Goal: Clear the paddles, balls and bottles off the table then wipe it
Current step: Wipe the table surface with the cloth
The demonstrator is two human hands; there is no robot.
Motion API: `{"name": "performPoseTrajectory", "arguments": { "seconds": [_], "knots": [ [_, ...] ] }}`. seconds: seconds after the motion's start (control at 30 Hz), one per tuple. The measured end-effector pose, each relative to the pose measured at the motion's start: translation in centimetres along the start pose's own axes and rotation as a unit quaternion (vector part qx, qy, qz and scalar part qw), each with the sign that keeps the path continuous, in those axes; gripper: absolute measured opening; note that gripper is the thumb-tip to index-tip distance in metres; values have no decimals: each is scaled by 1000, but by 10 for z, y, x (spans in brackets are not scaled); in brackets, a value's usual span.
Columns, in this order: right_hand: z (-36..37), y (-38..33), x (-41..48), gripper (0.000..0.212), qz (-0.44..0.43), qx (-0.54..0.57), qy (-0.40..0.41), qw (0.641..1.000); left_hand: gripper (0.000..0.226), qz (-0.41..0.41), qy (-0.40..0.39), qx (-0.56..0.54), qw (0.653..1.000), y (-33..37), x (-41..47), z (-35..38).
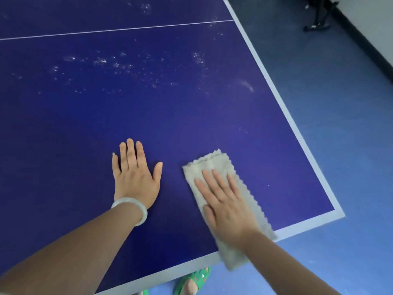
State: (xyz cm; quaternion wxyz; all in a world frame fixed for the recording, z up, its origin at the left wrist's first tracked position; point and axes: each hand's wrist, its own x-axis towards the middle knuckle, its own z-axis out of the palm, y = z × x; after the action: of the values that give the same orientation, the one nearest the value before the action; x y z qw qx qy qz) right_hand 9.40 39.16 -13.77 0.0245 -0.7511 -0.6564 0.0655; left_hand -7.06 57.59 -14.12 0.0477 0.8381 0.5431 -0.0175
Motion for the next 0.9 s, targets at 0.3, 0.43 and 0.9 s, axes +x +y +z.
{"name": "performPoseTrajectory", "arguments": {
  "seconds": [0.3,0.43,0.9],
  "knots": [
    [-4,54,46,64,266,28,57,962,79,-4,4,-1,1000,1,0,1],
    [-3,24,-5,59,21,-4,-5,1000,79,-4,2,5,1000,1,0,0],
    [-14,115,41,69,328,24,27,944,78,-1,-8,-11,1000,3,0,-2]
  ]
}}
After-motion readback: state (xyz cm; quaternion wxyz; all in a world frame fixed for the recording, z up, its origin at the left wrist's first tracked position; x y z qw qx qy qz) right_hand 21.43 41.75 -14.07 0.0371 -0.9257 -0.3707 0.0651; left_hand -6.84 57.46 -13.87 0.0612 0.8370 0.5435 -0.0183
